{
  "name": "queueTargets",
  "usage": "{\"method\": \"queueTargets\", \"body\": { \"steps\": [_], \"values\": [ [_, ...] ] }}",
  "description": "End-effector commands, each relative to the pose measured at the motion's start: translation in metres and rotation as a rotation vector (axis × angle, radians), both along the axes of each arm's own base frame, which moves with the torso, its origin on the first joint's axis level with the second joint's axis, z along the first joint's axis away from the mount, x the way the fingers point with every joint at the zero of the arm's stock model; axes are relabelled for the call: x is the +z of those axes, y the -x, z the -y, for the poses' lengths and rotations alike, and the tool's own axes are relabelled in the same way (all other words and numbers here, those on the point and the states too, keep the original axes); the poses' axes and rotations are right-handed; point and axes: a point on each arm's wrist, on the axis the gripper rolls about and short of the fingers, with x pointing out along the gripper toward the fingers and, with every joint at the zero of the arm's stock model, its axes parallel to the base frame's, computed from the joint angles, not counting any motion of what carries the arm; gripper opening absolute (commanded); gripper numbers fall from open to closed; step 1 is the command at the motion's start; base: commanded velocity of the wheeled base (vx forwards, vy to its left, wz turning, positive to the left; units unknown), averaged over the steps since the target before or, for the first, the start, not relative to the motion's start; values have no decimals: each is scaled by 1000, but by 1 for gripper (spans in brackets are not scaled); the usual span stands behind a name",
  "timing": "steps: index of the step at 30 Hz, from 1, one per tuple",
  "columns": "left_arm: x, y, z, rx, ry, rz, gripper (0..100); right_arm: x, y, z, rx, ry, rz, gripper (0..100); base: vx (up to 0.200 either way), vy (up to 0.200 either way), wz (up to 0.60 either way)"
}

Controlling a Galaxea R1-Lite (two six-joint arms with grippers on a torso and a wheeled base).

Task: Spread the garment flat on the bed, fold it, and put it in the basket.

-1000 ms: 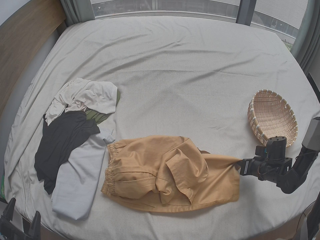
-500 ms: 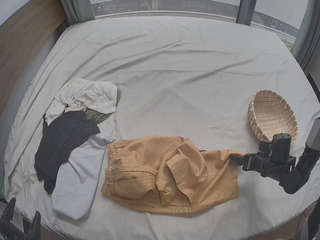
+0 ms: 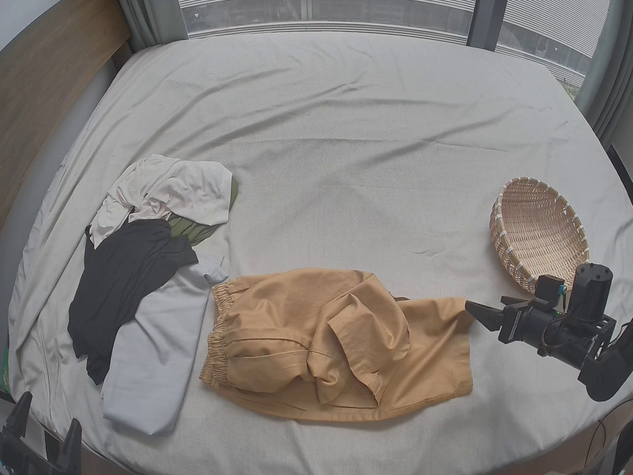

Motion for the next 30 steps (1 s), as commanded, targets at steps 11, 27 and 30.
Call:
{"method": "queueTargets", "body": {
  "steps": [11, 27, 30],
  "values": [
    [-5, 0, 0, -1, -2, -1, 100, 4, 11, -61, 289, -176, 75, 100, 0, 0, 0],
    [-5, 0, 0, -1, 0, -1, 100, -6, 19, -103, 463, -186, 60, 100, 0, 0, 0],
    [-5, 0, 0, -1, 0, -1, 100, -11, 20, -107, 476, -179, 41, 100, 0, 0, 0]
  ]
}}
